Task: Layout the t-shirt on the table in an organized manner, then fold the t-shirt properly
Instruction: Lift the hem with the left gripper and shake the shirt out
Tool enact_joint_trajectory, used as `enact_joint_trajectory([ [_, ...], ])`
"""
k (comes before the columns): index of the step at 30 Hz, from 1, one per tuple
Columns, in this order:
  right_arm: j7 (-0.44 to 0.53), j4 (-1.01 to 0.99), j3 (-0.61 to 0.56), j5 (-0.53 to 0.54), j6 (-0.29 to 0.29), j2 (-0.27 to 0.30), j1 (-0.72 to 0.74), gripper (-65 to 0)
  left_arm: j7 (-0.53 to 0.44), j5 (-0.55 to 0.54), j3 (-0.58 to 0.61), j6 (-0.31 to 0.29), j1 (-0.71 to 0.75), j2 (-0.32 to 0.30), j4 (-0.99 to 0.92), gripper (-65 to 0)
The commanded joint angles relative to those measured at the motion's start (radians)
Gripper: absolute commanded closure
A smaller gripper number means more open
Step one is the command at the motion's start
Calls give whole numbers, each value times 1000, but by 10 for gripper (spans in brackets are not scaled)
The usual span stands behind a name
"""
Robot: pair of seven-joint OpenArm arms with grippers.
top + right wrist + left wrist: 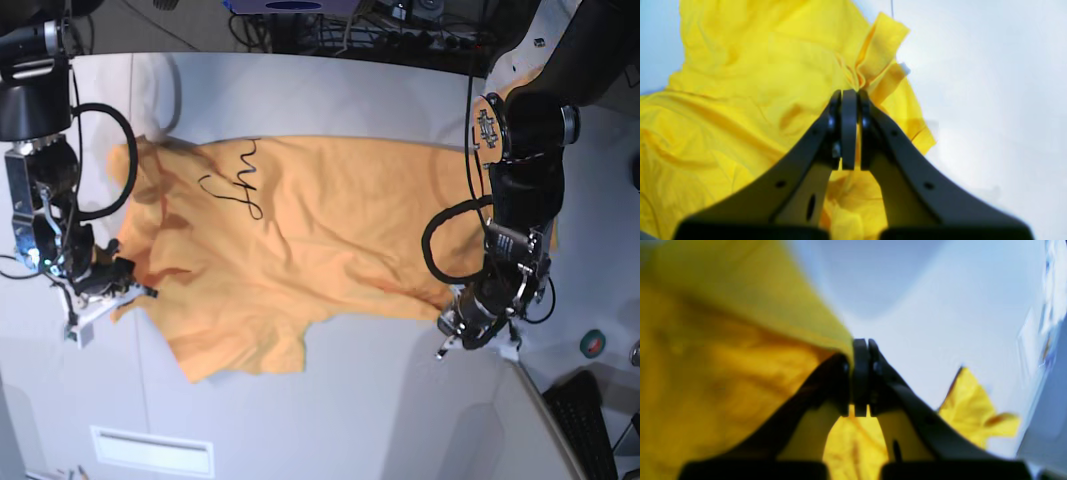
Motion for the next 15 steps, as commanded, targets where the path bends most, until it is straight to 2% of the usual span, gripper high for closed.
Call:
enact_joint_trajectory([
  [1, 33, 18, 10, 1, 2, 26, 61, 0, -8, -12, 35, -10, -57, -4, 40, 0],
  [3, 33, 16, 8, 1, 2, 37, 110, 0, -7, -12, 90, 14, -89, -5, 63, 0],
  [7, 33, 16, 8, 1, 5, 95, 220, 0, -5, -12, 131, 52, -201, -7, 55, 0],
  [15, 33, 16, 8, 1, 8, 210, 483, 0, -4, -15, 279, 52, -490, -10, 55, 0],
])
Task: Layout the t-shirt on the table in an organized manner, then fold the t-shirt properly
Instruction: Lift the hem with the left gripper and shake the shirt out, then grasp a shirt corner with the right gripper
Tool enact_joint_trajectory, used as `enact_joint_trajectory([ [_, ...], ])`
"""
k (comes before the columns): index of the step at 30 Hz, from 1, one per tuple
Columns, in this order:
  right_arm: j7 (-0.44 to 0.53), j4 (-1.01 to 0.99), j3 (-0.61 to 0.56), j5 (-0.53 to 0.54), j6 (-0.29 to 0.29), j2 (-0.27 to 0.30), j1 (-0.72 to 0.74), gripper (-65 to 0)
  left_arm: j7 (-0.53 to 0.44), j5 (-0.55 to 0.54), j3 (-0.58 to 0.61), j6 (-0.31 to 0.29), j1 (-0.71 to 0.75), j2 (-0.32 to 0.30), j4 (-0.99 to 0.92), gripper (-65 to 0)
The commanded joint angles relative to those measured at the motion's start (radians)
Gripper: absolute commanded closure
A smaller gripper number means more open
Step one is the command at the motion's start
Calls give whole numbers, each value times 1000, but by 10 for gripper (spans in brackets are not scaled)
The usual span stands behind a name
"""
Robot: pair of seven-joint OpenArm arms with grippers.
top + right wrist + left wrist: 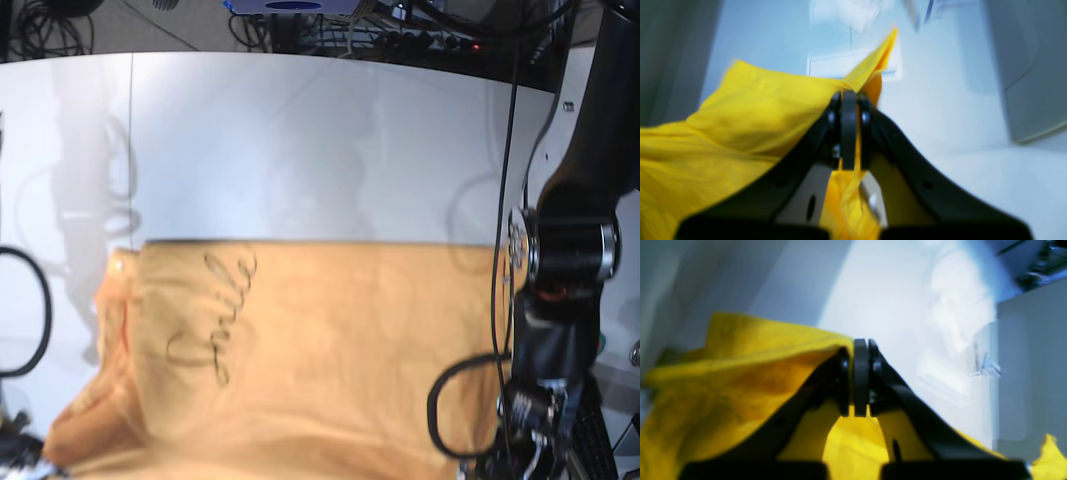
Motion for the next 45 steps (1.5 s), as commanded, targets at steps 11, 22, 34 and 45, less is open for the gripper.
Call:
enact_joint_trajectory([
  [11, 38, 74, 15, -1, -2, 207, 273, 0, 247, 0, -113, -4, -186, 55, 305, 0],
  [22, 41, 373, 468, 186, -2, 98, -476, 0, 481, 6, -177, -4, 527, 0, 906, 0],
  [34, 33, 387, 488, -15, 187, -277, -835, 0, 421, 9, -177, -7, 1116, -37, 917, 0],
  [45, -47, 173, 130, -198, 184, -334, -593, 0, 237, 9, -177, -7, 1322, -129, 918, 0],
])
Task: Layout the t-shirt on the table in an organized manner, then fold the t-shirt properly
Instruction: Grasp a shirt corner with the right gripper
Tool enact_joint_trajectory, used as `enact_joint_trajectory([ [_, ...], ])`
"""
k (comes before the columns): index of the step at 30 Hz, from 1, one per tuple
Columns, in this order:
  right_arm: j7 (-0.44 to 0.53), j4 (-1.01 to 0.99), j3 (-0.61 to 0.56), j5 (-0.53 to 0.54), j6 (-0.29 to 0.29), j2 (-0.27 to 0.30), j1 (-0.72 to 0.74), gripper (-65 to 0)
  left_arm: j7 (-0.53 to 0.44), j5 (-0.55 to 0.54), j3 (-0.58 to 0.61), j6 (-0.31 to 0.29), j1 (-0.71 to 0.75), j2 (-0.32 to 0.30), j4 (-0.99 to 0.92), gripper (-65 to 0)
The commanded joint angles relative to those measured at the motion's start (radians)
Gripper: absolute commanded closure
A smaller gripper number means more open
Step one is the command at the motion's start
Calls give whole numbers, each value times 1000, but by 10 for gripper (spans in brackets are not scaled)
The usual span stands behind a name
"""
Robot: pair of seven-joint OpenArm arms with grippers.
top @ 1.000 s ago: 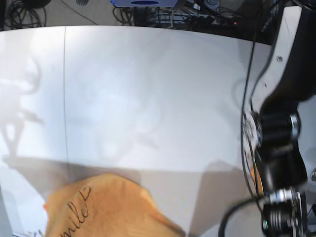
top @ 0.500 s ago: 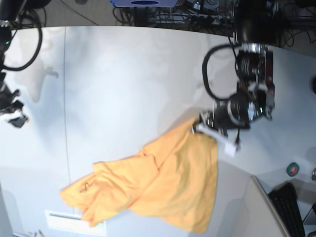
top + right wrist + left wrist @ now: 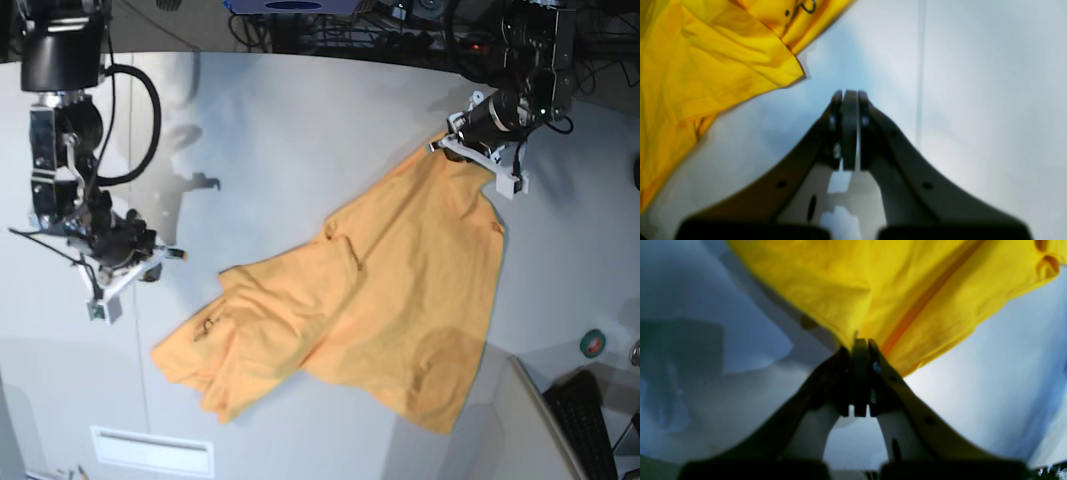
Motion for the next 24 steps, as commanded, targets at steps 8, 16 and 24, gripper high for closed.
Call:
enact_joint_trajectory([
  [8, 58, -268, -22, 9, 9, -72, 174, -221, -14, -11, -5, -7, 0, -8, 21, 0],
  [16, 137, -612, 67, 10, 160, -84, 341, -222, -15, -11, -5, -7, 0, -8, 19, 0],
  [24, 176, -754, 159, 9, 314, -84, 390, -465, -15, -11, -7, -7, -4, -8, 16, 0],
])
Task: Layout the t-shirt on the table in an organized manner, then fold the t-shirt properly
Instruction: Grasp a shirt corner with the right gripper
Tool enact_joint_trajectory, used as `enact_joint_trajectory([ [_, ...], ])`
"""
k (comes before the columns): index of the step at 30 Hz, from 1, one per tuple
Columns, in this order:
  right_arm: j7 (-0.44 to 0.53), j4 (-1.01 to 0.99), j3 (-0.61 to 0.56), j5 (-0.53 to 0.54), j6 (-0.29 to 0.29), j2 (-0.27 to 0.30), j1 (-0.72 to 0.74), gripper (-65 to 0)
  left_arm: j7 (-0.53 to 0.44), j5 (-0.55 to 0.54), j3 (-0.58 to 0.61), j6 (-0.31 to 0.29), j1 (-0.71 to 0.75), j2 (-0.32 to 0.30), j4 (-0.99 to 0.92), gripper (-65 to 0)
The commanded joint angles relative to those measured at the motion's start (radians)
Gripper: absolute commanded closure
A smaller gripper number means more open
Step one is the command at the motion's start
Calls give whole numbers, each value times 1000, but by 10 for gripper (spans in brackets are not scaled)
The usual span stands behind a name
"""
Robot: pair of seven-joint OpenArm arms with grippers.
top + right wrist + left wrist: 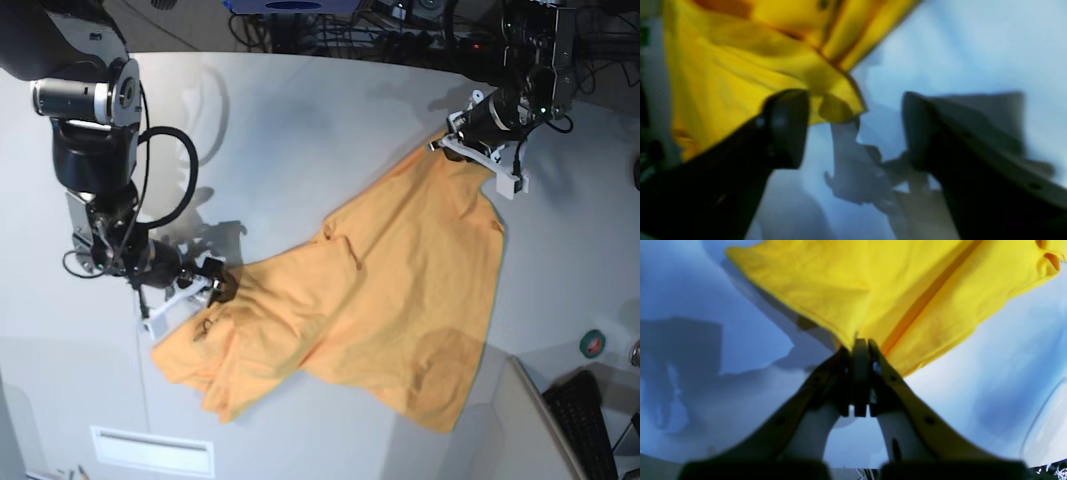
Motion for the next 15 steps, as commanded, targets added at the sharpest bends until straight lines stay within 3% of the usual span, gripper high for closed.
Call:
enact_joint_trajectory([
  [1, 7, 11, 14, 2, -1, 9, 26, -480, -12, -6, -4, -7, -8, -7, 13, 0],
  [7, 7, 9, 11, 2, 0, 5, 26, -453, -12, -6, -4, -6, -11, -6, 11, 0],
  [15, 11, 9, 10, -2, 2, -49, 6, -438, -12, -6, -4, -6, -10, -6, 13, 0],
])
